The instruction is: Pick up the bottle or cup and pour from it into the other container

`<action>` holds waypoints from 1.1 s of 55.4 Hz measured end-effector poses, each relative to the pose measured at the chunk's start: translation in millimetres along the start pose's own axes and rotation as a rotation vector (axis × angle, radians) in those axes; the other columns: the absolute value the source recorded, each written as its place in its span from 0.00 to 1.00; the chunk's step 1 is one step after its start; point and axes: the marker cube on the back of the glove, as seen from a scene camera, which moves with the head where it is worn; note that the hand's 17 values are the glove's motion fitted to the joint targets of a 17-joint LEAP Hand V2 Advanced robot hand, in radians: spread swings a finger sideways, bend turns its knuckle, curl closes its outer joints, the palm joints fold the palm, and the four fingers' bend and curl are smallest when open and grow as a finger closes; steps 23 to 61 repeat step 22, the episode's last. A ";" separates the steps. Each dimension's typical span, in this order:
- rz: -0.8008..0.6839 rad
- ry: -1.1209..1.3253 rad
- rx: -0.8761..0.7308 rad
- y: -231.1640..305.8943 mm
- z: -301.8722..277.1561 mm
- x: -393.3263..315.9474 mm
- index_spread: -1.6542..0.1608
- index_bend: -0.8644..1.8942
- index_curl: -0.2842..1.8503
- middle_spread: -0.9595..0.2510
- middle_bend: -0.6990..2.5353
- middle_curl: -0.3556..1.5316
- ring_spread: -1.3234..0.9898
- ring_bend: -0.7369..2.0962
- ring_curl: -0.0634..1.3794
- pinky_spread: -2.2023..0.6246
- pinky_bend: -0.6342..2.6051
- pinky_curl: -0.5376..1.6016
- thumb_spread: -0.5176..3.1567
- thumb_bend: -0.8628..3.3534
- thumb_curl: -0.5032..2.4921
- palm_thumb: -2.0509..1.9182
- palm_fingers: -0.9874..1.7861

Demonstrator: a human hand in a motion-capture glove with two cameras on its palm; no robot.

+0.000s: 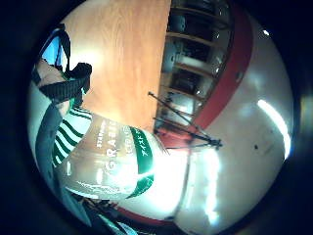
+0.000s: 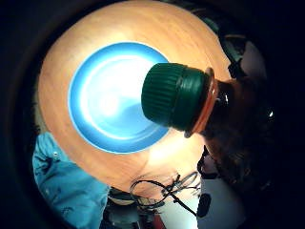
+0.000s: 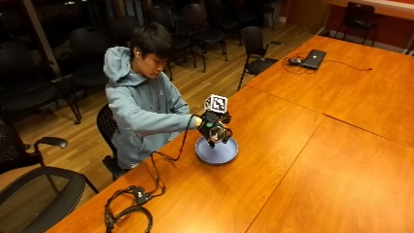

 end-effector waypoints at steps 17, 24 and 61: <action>0.006 0.063 -0.039 -12.5 -15.3 -11.7 0.84 0.36 0.30 0.75 0.32 0.45 0.51 0.43 0.34 0.73 0.35 0.41 0.24 0.20 0.39 0.77 0.77; 0.067 -0.055 -0.019 -15.2 -20.3 -15.1 0.84 0.36 0.30 0.75 0.31 0.45 0.51 0.43 0.34 0.73 0.35 0.41 0.24 0.20 0.39 0.77 0.77; 0.067 -0.055 -0.019 -15.2 -20.3 -15.1 0.84 0.36 0.30 0.75 0.31 0.45 0.51 0.43 0.34 0.73 0.35 0.41 0.24 0.20 0.39 0.77 0.77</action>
